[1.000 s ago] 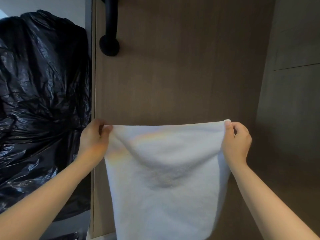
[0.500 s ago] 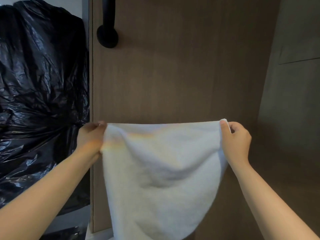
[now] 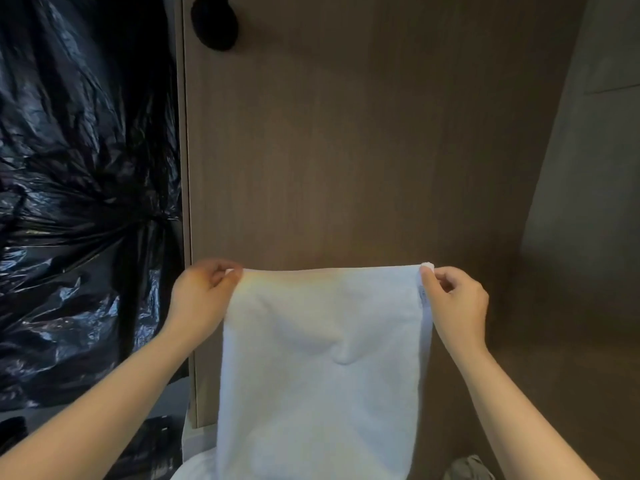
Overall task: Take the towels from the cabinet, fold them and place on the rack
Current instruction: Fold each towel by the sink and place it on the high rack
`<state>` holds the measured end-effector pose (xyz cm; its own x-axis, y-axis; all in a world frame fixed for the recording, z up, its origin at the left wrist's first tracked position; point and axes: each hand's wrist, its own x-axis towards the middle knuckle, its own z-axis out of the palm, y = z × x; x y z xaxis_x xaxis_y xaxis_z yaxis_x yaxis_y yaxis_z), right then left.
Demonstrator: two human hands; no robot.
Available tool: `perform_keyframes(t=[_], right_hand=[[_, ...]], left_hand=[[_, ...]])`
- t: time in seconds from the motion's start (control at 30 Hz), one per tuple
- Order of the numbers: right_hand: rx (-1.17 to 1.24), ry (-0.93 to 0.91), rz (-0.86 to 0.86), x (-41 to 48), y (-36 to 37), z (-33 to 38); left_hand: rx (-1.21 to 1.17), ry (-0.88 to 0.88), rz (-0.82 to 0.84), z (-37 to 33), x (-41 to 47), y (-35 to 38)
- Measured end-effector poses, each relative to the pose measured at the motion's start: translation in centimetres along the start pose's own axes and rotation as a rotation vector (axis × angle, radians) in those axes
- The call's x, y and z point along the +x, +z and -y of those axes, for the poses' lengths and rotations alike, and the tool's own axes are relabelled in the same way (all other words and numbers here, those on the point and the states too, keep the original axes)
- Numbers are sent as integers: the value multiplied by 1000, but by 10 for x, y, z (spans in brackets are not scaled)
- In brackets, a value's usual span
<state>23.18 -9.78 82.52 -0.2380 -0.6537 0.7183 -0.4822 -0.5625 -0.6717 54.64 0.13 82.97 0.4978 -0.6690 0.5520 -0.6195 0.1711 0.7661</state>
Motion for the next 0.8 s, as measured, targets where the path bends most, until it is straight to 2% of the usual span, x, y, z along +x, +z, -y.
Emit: perform_keyframes(t=[0.2, 0.43, 0.53, 0.8], right_hand=[[189, 69, 8, -38, 8, 15], [306, 156, 40, -82, 7, 29], [335, 209, 110, -105, 8, 31], [470, 312, 382, -151, 10, 47]], left_hand=[[-229, -94, 46, -11, -33, 9], [-318, -221, 24, -7, -71, 15], [-401, -283, 28, -3, -89, 22], [-435, -337, 173, 0, -123, 22]])
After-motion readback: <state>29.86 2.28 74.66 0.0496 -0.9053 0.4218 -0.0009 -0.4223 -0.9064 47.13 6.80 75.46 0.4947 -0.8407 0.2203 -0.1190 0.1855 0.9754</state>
